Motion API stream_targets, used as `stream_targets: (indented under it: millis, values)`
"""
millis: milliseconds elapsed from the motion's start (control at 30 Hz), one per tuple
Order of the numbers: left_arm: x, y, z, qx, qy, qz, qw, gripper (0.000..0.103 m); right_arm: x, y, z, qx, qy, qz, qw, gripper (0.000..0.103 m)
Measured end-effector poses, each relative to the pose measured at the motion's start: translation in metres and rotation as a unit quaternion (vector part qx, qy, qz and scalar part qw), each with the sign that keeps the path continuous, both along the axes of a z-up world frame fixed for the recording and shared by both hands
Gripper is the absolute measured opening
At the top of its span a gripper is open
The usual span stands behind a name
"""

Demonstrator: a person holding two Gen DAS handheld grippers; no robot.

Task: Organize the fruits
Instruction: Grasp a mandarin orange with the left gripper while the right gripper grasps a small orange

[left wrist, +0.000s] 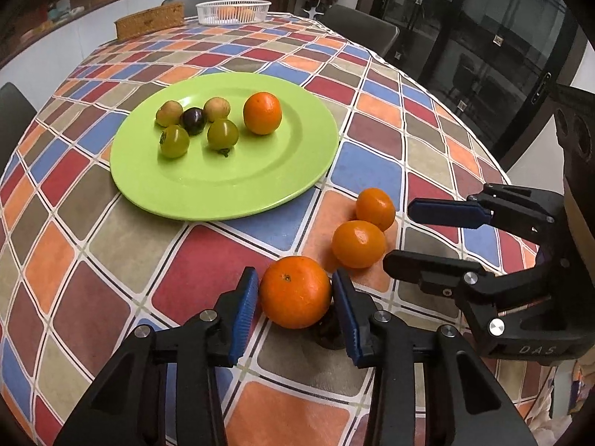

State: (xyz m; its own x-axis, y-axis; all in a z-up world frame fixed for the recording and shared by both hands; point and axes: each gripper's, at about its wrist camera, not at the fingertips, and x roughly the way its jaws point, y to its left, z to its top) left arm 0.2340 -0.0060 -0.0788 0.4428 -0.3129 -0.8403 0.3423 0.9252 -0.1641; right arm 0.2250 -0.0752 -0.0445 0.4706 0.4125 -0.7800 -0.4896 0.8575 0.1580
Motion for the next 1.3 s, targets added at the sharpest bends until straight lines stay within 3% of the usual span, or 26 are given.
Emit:
stream_targets:
  millis: [267,467,567,767,967,1300]
  values:
    - [0.006,0.002,-0.004,-0.019,0.011,0.005,0.9998,0.039,0.002,0.013,0.004,-0.030,-0.012,0.043,0.999,0.047]
    - [-0.004,0.011,0.014,-0.004,-0.019,0.028,0.9994,0.039,0.009,0.024,0.002,-0.073,-0.005,0.090,0.993,0.043]
    - [-0.007,0.014,0.021,0.015,-0.024,0.039,0.9988,0.039,0.010,0.034,0.003,-0.095,-0.009,0.117,0.989,0.043]
    - [-0.007,0.022,0.024,0.006,-0.022,0.056,0.9982,0.039,0.009,0.057,-0.003,-0.165,-0.009,0.177,0.970,0.037]
    - [-0.010,0.025,0.023,0.000,-0.017,0.063,0.9979,0.039,0.017,0.062,-0.015,-0.221,-0.005,0.173,0.960,0.033]
    - [-0.014,0.025,0.030,0.005,-0.031,0.063,0.9975,0.039,0.014,0.052,-0.006,-0.152,0.006,0.146,0.978,0.032]
